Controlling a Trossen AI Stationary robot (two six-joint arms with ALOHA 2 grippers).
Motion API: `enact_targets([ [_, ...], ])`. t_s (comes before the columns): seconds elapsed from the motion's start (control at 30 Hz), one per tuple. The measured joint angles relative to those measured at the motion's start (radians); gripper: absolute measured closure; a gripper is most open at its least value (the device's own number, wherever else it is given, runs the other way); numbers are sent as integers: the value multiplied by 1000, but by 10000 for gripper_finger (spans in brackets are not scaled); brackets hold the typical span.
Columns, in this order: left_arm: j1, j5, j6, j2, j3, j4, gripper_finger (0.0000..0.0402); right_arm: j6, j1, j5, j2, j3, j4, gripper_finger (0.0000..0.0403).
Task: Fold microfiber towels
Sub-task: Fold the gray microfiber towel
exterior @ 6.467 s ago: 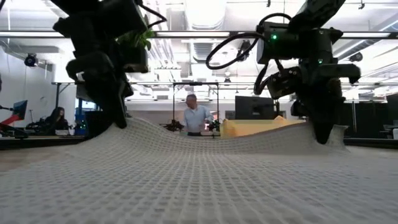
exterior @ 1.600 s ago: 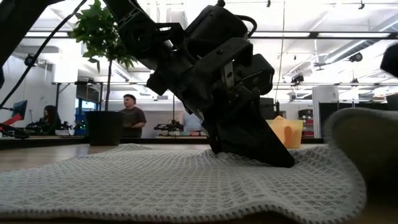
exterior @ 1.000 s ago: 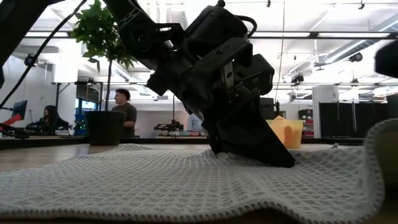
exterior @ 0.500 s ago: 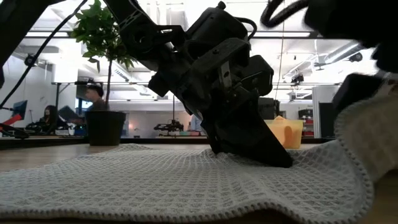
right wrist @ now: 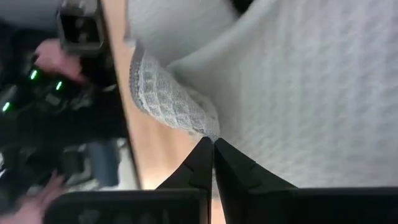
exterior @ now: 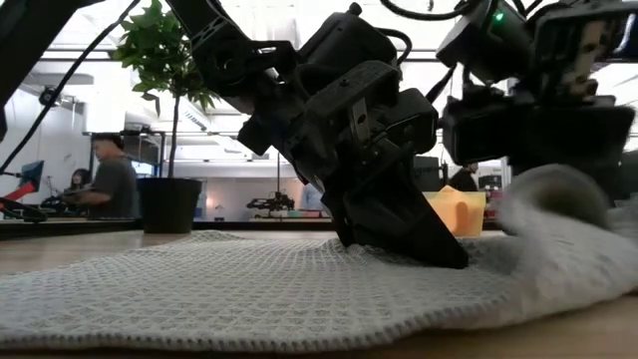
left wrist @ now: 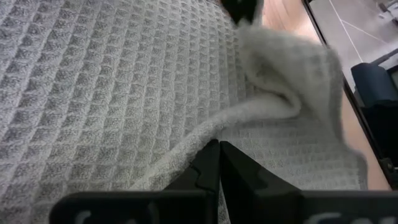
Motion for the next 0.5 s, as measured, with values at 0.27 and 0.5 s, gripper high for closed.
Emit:
enact_targets([
  [0.27,0,1,0,0,0,0,401,-44,3,176,-3,23,-113,381],
  [0.5,0,2,0,0,0,0,401,-60,3,263,-36,28,-173,300],
])
